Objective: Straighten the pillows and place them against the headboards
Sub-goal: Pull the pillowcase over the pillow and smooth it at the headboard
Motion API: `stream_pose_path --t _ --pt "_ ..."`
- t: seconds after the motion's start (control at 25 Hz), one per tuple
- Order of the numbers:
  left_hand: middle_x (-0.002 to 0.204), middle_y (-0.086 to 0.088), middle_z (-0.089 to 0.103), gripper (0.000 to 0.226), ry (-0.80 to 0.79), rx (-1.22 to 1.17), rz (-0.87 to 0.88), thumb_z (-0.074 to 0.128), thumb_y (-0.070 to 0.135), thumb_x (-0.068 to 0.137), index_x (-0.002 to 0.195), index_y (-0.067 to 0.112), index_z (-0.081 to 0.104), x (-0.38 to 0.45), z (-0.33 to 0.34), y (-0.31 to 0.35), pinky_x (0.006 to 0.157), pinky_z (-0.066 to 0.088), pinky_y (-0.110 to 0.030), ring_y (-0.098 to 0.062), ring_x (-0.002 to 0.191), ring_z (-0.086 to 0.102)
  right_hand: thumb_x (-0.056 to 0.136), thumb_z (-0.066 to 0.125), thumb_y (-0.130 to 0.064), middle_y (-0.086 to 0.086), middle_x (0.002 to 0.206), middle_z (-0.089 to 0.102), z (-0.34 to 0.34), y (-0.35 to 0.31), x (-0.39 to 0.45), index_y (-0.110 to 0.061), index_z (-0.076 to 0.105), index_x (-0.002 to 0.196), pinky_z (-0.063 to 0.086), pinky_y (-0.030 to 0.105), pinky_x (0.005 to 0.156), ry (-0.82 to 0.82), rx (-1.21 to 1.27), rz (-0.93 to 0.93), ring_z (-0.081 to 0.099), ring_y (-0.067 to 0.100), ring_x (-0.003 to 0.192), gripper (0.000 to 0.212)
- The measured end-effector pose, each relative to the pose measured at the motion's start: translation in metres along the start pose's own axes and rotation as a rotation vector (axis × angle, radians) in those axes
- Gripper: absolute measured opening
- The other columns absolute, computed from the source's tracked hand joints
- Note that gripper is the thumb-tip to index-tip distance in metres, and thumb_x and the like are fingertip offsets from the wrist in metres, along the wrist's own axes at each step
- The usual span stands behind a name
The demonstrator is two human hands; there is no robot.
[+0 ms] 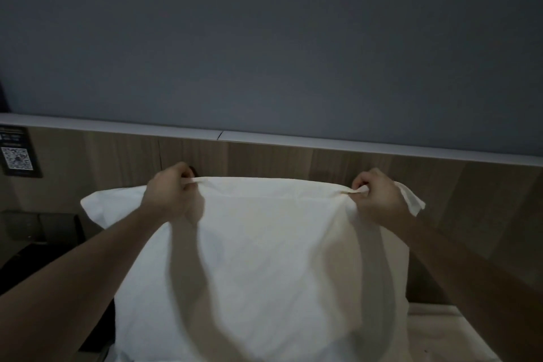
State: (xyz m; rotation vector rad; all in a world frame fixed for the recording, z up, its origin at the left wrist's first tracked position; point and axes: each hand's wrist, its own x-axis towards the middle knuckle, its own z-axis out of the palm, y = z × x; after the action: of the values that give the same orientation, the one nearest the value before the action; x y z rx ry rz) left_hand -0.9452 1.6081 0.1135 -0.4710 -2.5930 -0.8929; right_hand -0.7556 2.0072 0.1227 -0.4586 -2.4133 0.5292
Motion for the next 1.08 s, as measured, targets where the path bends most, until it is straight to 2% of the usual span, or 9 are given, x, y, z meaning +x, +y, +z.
stream_pose_path --t 0.08,0.2,0.32,0.4,0.48,0.56,0.68,0.88,1.08 --pt "0.085 -0.005 0.066 0.005 0.064 -0.022 -0.029 0.062 0.013 0.088 0.091 0.016 0.066 -0.005 0.007 0.004 0.068 0.041 -0.034 -0.033 0.081 0.061 0.083 0.069 -0.014 -0.005 0.091 0.058 0.014 0.002 -0.009 -0.025 0.064 0.078 0.046 0.037 0.072 0.075 0.036 0.032 0.06 0.021 0.083 0.013" --pt "0.119 -0.014 0.054 0.024 0.029 0.001 0.08 0.066 0.008 0.086 0.109 0.01 0.058 -0.018 0.016 0.005 0.073 0.048 -0.043 -0.044 0.091 0.064 0.087 0.069 -0.012 -0.004 0.107 0.059 0.03 0.001 -0.026 -0.023 0.065 0.095 0.044 0.035 0.076 0.166 0.094 0.058 0.062 0.021 0.088 0.014" --pt "0.146 -0.013 0.039 0.053 0.001 -0.035 0.208 0.071 0.025 0.088 0.135 0.011 0.05 -0.05 0.023 -0.007 0.096 0.053 -0.048 -0.038 0.116 0.06 0.086 0.076 -0.019 0.006 0.138 0.054 0.04 0.004 -0.047 -0.014 0.062 0.127 0.054 0.042 0.095 0.23 0.02 -0.042 0.061 0.024 0.112 0.043" --pt "0.161 -0.014 0.034 0.068 -0.013 0.099 0.271 0.057 0.048 0.093 0.151 0.014 0.042 -0.075 0.034 -0.024 0.115 0.042 -0.05 -0.036 0.141 0.044 0.09 0.068 -0.037 0.009 0.152 0.047 0.051 0.011 -0.069 -0.016 0.053 0.141 0.043 0.051 0.112 0.222 -0.086 -0.109 0.048 0.028 0.136 0.057" --pt "0.172 -0.01 0.017 0.079 -0.114 0.216 0.266 0.032 0.064 0.096 0.162 0.022 0.026 -0.093 0.045 -0.04 0.127 0.021 -0.052 -0.032 0.158 0.017 0.096 0.049 -0.052 0.006 0.163 0.036 0.062 0.019 -0.091 -0.022 0.042 0.151 0.032 0.055 0.12 0.155 -0.201 -0.083 0.035 0.029 0.148 0.063" --pt "0.175 -0.001 -0.005 0.082 -0.176 0.256 0.226 0.018 0.072 0.096 0.165 0.031 0.007 -0.101 0.053 -0.052 0.13 0.002 -0.052 -0.025 0.161 -0.007 0.1 0.033 -0.059 0.004 0.171 0.023 0.07 0.028 -0.105 -0.025 0.028 0.16 0.02 0.057 0.126 0.093 -0.27 -0.024 0.021 0.03 0.157 0.069" --pt "0.172 0.004 -0.021 0.085 -0.192 0.295 0.227 0.012 0.078 0.093 0.165 0.034 -0.006 -0.104 0.057 -0.053 0.128 -0.008 -0.054 -0.023 0.159 -0.021 0.099 0.026 -0.064 0.001 0.174 0.014 0.074 0.034 -0.107 -0.029 0.018 0.164 0.012 0.061 0.127 0.056 -0.253 0.056 0.009 0.03 0.16 0.074" --pt "0.168 0.001 -0.033 0.096 -0.241 0.379 0.165 0.015 0.085 0.089 0.162 0.033 -0.018 -0.091 0.039 -0.052 0.126 -0.014 -0.057 -0.028 0.156 -0.029 0.094 0.027 -0.072 -0.003 0.175 0.0 0.069 0.032 -0.088 -0.036 0.005 0.163 0.01 0.066 0.125 0.025 -0.236 0.093 0.001 0.035 0.16 0.081" --pt "0.171 0.0 -0.023 0.098 -0.316 0.428 0.125 0.015 0.087 0.087 0.164 0.032 -0.009 -0.069 0.031 -0.041 0.126 -0.011 -0.059 -0.029 0.158 -0.022 0.092 0.033 -0.078 -0.002 0.174 -0.01 0.064 0.039 -0.068 -0.04 -0.001 0.163 0.013 0.073 0.121 0.003 -0.244 0.122 -0.001 0.04 0.16 0.087"
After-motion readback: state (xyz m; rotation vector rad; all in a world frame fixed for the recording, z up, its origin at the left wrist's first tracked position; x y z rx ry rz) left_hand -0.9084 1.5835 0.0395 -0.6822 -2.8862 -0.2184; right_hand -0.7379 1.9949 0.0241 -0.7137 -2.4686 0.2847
